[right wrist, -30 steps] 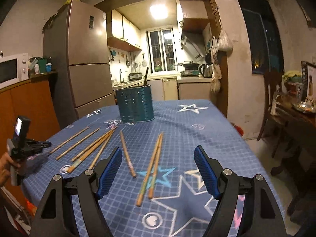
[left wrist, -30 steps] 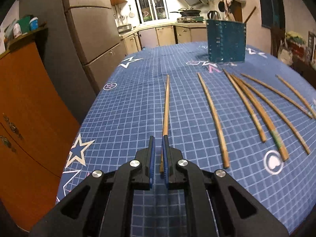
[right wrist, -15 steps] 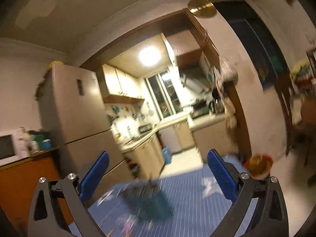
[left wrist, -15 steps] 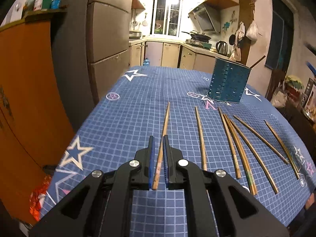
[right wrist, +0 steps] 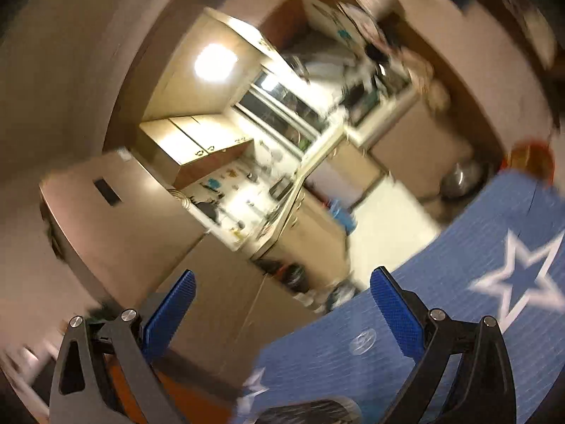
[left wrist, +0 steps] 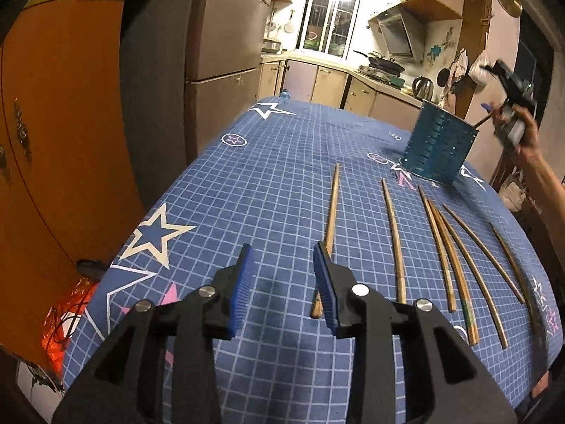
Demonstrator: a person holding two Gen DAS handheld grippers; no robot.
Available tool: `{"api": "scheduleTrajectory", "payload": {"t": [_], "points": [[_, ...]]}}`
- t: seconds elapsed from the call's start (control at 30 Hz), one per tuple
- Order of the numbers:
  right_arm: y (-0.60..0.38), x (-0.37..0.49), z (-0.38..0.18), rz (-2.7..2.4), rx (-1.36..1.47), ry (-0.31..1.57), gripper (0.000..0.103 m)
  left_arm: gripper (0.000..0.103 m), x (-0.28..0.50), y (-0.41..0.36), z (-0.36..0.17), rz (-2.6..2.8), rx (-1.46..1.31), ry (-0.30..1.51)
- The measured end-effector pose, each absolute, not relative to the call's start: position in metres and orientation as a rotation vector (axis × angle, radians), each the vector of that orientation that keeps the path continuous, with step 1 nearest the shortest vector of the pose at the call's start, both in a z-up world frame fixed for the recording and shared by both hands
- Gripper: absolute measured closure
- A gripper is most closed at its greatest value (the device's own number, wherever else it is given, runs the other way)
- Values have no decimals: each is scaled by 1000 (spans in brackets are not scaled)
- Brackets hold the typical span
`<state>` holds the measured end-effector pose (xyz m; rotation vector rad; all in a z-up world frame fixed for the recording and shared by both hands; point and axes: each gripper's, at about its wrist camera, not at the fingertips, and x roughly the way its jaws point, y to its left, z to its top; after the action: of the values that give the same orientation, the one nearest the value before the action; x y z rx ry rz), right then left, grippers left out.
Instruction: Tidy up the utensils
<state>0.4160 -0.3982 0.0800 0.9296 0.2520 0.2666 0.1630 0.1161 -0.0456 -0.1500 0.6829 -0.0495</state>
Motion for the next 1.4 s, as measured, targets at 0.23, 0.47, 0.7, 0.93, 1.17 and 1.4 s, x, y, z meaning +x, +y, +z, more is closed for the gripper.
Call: {"api": "scheduleTrajectory", "payload": {"t": [0.23,0.47,0.7,0.93,1.17,1.4], "points": [[-413,254,194,422,694,111,4,55,143,111,-40,-67,-99,622],[-403,118,114,330,448,147,4,53,127,95,-36,-136,-111,590],[-433,114,-55,236,809,559,4,43,101,76,-20,-167,-57,531],[-452,66,-65,153,921,552,4,42,98,87,-24,-111,-55,568],[-404,11,-4,95,476,542,4,38,90,100,-22,-104,-32,581],[-373,-38,-31,96,358,600,4,35,96,104,-43,-96,-13,650]]}}
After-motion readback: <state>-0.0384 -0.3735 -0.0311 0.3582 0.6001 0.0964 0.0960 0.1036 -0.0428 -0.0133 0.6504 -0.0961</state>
